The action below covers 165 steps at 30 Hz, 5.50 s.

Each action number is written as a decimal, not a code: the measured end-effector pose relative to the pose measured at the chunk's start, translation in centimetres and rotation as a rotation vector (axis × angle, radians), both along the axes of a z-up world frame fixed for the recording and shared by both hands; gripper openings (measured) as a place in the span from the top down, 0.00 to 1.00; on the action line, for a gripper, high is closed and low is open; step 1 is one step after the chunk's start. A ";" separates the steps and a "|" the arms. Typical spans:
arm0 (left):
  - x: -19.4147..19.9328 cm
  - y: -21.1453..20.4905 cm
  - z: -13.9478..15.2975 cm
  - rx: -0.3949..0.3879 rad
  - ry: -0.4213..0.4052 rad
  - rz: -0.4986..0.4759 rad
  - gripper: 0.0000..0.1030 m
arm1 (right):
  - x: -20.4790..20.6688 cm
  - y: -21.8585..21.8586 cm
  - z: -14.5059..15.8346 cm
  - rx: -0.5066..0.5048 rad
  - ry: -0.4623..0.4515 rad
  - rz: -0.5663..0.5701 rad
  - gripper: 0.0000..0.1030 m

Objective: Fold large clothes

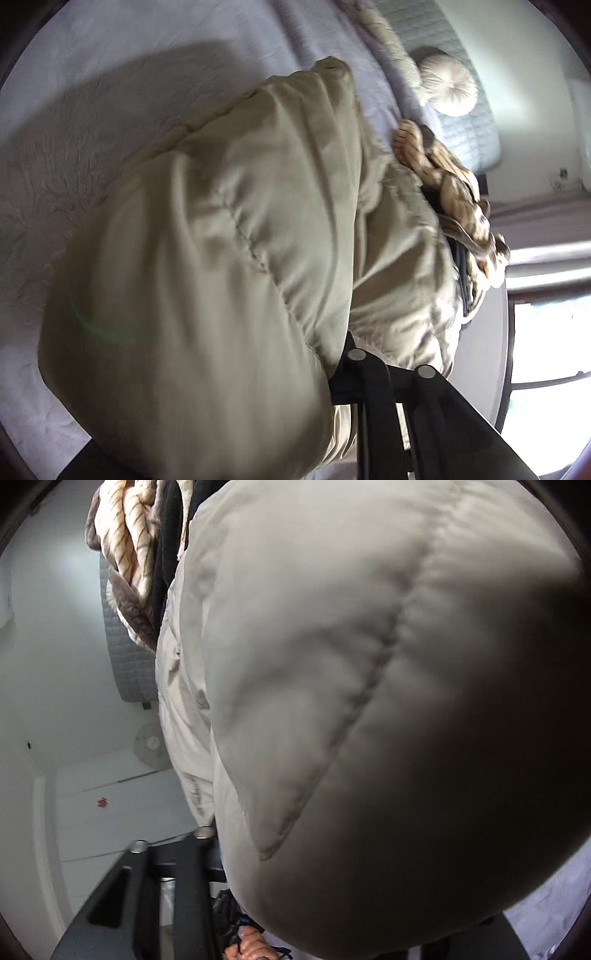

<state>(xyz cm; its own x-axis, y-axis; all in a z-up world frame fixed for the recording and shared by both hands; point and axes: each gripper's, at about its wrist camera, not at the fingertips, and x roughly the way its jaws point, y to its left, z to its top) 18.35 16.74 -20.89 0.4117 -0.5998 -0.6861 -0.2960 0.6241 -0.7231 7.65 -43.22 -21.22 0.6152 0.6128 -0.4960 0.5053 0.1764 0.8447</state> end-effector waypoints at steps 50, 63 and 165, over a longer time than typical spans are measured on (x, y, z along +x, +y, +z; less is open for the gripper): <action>-13.9 2.2 9.9 0.582 0.002 -0.320 0.29 | -11.3 13.3 14.9 -0.527 0.114 0.545 0.28; -12.8 0.8 9.5 0.635 -0.022 -0.408 0.00 | -10.5 18.0 13.2 -0.584 0.119 0.620 0.17; -5.3 -4.4 8.8 -0.091 -0.023 -0.795 0.71 | -6.9 18.5 10.7 -0.823 0.078 0.487 0.87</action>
<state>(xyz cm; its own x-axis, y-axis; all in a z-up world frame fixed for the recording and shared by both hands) 13.07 12.31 -12.12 -0.1490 -0.7727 -0.6170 0.2280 0.5803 -0.7818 0.78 -24.77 -10.52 0.3321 0.2341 -0.9138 0.2689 0.9050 0.3296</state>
